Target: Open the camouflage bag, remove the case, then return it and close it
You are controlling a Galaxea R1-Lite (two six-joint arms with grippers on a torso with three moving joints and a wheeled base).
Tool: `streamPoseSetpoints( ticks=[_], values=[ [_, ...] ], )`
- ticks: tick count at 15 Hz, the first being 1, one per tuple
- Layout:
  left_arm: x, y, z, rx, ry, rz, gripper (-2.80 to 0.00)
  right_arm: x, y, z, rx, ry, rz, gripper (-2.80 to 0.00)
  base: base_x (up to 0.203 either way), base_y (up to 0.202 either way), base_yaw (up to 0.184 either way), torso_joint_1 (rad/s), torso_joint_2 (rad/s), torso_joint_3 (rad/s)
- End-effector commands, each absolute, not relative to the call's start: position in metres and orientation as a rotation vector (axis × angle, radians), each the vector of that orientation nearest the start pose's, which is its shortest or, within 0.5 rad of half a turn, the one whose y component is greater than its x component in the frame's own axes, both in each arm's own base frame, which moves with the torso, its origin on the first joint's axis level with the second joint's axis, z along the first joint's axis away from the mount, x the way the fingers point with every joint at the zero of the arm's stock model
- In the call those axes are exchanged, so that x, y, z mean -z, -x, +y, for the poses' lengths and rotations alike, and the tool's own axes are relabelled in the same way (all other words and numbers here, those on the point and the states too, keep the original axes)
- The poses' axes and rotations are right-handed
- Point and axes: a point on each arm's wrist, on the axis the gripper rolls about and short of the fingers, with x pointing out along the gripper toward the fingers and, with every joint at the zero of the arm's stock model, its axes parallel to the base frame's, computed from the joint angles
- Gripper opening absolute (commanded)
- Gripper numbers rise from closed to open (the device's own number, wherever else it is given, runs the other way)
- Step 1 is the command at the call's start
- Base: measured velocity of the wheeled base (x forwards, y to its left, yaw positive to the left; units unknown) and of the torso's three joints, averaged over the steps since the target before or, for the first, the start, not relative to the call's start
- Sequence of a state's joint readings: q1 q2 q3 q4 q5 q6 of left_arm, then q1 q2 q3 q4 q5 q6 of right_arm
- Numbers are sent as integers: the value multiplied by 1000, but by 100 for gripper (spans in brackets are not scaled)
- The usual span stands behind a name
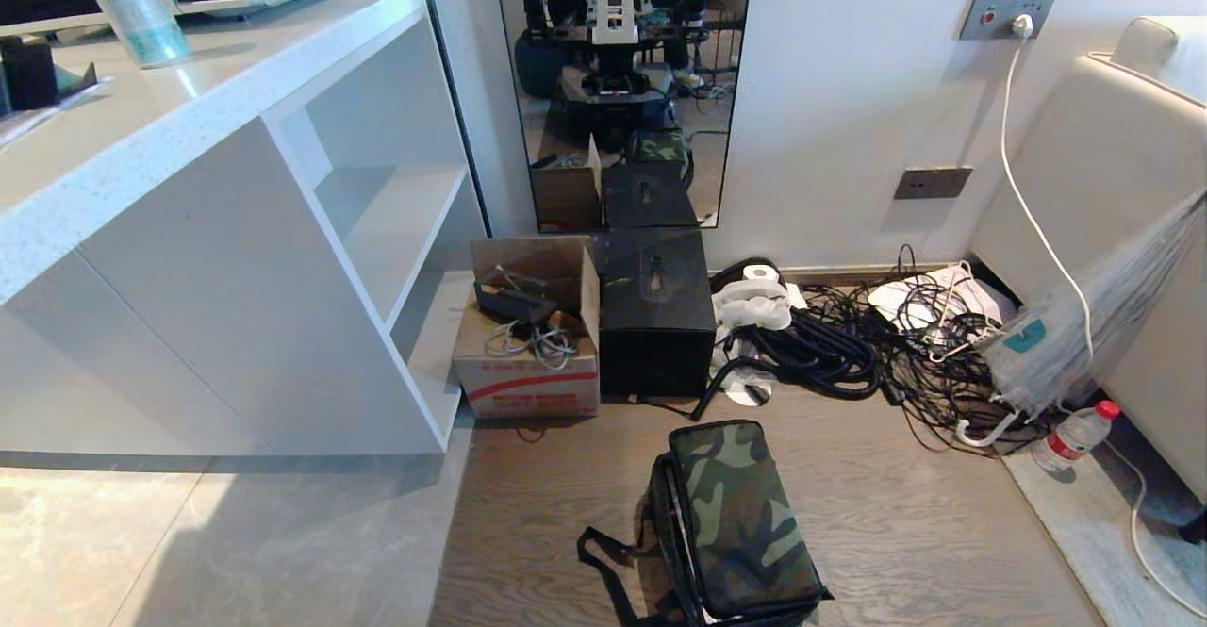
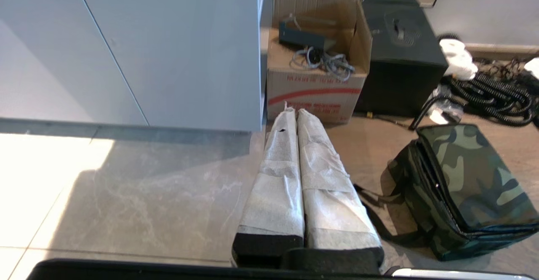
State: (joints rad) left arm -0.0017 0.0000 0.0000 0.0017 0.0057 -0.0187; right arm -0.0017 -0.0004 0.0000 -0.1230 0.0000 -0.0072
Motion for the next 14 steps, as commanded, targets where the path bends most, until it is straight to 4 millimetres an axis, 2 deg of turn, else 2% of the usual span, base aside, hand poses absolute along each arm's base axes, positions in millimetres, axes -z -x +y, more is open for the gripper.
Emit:
streamPoseSetpoints(
  ticks=[1, 11, 14],
  values=[
    [-75, 23, 0, -5, 20, 1, -280, -77, 20, 0, 2, 8, -81, -280, 0, 0, 0, 6, 2, 203],
    [-75, 23, 0, -5, 18, 1, -280, -77, 20, 0, 2, 8, -78, -280, 0, 0, 0, 3, 3, 203],
    [-75, 23, 0, -5, 15, 1, -280, -77, 20, 0, 0, 8, -78, -280, 0, 0, 0, 4, 2, 91]
  ],
)
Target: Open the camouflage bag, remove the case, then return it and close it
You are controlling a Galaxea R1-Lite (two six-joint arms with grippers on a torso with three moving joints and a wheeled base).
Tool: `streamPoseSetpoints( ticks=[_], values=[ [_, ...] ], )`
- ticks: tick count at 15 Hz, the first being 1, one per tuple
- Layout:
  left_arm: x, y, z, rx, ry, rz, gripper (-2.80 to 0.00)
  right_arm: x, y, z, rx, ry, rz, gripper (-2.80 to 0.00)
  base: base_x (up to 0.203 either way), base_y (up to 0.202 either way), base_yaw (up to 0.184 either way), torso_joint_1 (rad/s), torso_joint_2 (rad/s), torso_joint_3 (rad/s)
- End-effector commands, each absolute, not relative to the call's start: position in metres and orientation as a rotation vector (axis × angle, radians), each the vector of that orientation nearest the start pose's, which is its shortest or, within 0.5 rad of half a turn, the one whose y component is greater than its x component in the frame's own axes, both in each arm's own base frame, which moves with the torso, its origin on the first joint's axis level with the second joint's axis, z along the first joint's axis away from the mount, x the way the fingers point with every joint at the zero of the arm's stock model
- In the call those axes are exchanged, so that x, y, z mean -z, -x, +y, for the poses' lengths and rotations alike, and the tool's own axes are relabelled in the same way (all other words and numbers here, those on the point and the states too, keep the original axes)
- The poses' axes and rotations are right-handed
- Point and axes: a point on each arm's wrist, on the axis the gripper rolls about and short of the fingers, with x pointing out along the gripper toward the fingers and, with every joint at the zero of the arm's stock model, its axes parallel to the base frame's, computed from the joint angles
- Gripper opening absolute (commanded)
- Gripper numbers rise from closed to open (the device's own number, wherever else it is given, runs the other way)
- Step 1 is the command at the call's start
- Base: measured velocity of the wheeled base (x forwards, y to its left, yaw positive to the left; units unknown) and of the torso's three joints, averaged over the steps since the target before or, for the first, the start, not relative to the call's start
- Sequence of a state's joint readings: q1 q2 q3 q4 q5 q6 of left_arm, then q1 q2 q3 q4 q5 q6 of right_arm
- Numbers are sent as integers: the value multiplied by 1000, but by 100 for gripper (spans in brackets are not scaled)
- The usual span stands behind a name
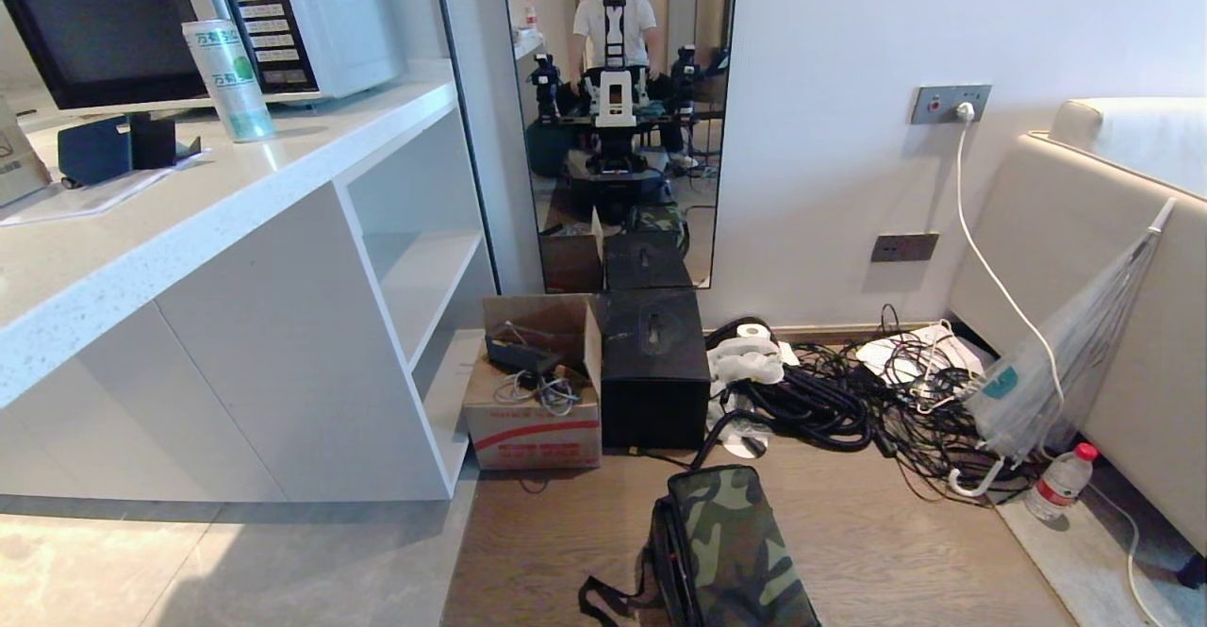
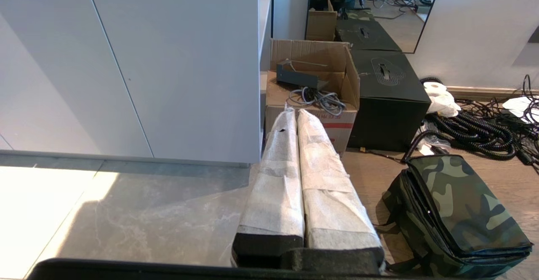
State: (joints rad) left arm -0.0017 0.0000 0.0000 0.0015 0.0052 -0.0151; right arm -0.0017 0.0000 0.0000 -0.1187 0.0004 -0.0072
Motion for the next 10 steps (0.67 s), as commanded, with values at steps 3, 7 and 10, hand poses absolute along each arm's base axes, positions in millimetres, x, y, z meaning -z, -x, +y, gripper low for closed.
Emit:
streamPoseSetpoints(
  ticks=[3, 7, 10],
  values=[
    [-75, 23, 0, -5, 15, 1, -280, -77, 20, 0, 2, 8, -78, -280, 0, 0, 0, 0, 0, 0],
    [-75, 23, 0, -5, 15, 1, -280, -77, 20, 0, 0, 8, -78, -280, 0, 0, 0, 0, 0, 0],
    [-75, 23, 0, -5, 15, 1, -280, -77, 20, 0, 0, 8, -78, -280, 0, 0, 0, 0, 0, 0]
  ],
)
